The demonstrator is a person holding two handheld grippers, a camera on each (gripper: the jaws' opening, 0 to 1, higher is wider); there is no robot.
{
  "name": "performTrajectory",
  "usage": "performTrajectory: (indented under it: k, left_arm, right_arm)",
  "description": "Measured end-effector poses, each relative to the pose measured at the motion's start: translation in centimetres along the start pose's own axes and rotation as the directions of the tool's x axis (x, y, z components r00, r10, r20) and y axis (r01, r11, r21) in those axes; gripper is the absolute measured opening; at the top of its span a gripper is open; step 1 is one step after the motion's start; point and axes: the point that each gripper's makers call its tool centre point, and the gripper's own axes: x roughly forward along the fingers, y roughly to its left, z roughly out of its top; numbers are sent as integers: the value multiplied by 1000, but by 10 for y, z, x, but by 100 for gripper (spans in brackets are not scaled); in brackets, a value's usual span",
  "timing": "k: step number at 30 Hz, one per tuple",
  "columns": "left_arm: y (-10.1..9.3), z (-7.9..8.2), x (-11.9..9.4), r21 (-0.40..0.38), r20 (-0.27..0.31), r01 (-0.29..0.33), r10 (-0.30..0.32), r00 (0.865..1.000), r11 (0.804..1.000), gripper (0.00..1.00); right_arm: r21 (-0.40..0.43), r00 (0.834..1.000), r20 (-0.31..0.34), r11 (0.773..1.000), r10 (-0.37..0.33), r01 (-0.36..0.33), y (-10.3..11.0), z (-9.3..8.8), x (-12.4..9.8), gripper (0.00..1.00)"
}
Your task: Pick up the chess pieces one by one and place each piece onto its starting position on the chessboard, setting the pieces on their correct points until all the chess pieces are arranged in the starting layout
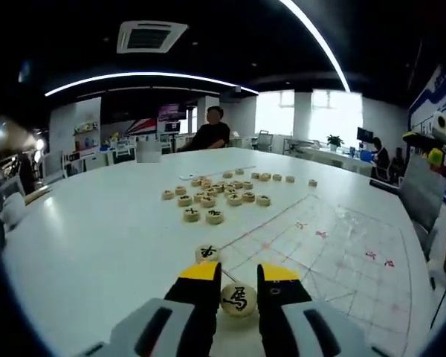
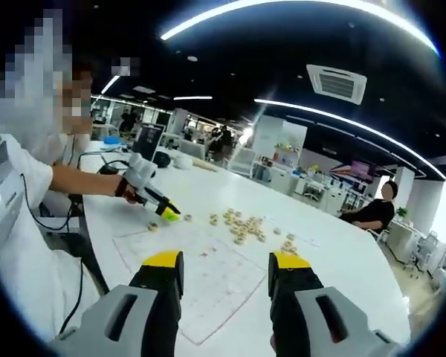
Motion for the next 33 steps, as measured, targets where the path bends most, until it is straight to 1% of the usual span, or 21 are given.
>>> performTrajectory:
  k: [5, 11, 16, 18, 21, 22, 24, 26, 30, 33]
  left_arm:
    - [1, 0, 6, 1, 1, -7, 7, 1000, 1000, 22]
    - [8, -2, 12, 17, -1, -36, 36, 999, 999, 22]
    - [12, -2, 15, 60, 7, -59, 59, 998, 996, 22]
    - [13, -2, 15, 65, 10, -63, 63, 998, 996, 22]
    - [13, -2, 17, 66, 16, -61, 60, 998, 996, 22]
    - [12, -2, 18, 76, 16, -57, 55, 998, 996, 24]
    - [9, -3, 18, 90, 18, -44, 43, 999, 995, 31]
    - [7, -4, 18, 104, 19, -34, 33, 999, 994, 34]
    - [7, -5, 16, 115, 16, -37, 35, 999, 993, 34]
    - [2, -9, 5, 90, -2, -5, 5, 1000, 996, 37]
  right_arm:
    - [-1, 1000, -9, 1000, 6, -6, -3, -1, 0, 46]
    - [0, 1000, -11, 1000, 0, 0, -7, -2, -1, 45]
    - [-2, 1000, -11, 1000, -4, 4, -6, -2, -2, 44]
    - [-1, 1000, -12, 1000, -5, 5, -7, -2, -2, 44]
    - [-2, 1000, -14, 1000, -6, 6, -8, -2, -2, 44]
    - [-2, 1000, -14, 1000, -7, 7, -8, -2, -2, 44]
    - [-2, 1000, -13, 1000, -7, 7, -7, -2, -2, 44]
    - [-2, 1000, -13, 1000, -8, 8, -7, -2, -2, 44]
    - [-2, 1000, -13, 1000, -9, 9, -9, -2, -2, 44]
    - [-2, 1000, -14, 1000, -11, 11, -8, -2, -3, 44]
